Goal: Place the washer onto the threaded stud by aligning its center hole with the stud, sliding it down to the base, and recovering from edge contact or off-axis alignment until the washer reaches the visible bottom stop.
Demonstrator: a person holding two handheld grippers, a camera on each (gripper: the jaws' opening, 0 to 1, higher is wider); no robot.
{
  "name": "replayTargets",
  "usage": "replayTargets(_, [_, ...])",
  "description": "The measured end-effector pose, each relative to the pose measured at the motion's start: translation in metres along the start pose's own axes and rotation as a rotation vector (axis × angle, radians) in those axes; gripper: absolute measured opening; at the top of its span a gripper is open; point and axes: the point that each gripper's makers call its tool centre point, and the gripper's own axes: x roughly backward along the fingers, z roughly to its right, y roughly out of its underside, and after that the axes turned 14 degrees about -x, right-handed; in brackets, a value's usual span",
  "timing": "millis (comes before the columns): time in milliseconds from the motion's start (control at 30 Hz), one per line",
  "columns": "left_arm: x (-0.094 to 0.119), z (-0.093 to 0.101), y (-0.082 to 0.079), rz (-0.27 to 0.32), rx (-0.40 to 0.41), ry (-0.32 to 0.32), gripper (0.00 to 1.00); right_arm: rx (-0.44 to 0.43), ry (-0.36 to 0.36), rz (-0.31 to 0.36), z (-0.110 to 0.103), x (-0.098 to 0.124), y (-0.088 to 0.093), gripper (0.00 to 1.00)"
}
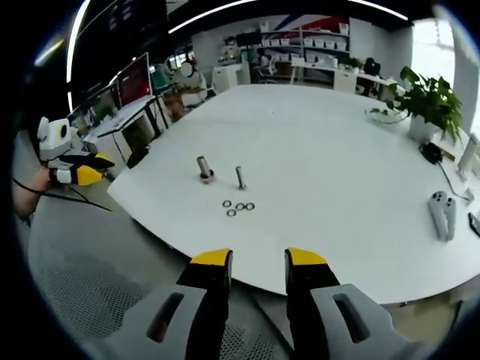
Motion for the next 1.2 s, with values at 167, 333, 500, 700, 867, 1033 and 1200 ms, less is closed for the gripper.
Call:
replayTargets(167, [0.0005,-0.0005,-0.0003,0.003,-0.005,0.001,0.37,0.008,0.002,-0.011,-0.0006,-0.0005,0.0025,0.30])
replayTargets(333, [0.0017,-0.0012,-0.0045,0.025,-0.015,-0.004,0.34,-0.001,0.008,-0.005,0.0010,0.0002,0.0016,0.30])
replayTargets(500, [0.0004,0.0006,-0.0014,0.012,-0.007,0.008,0.33,0.001,0.011,0.003,0.0005,0.0012,0.0007,0.30])
replayTargets(700, [0.0014,-0.0009,-0.0061,0.031,-0.019,-0.002,0.32,0.014,0.034,0.014,0.0045,0.0020,-0.0025,0.33])
replayTargets(867, [0.0018,-0.0029,-0.0064,0.035,-0.007,-0.011,0.32,0.014,0.026,0.003,0.0036,0.0007,-0.0013,0.34])
replayTargets(1033, [0.0020,-0.0024,-0.0032,0.027,0.000,-0.008,0.33,0.007,0.027,0.000,0.0037,0.0005,-0.0002,0.34])
replayTargets(1200, [0.0019,-0.0042,-0.0030,0.025,0.011,-0.014,0.34,0.021,0.019,-0.029,0.0022,-0.0020,0.0038,0.36])
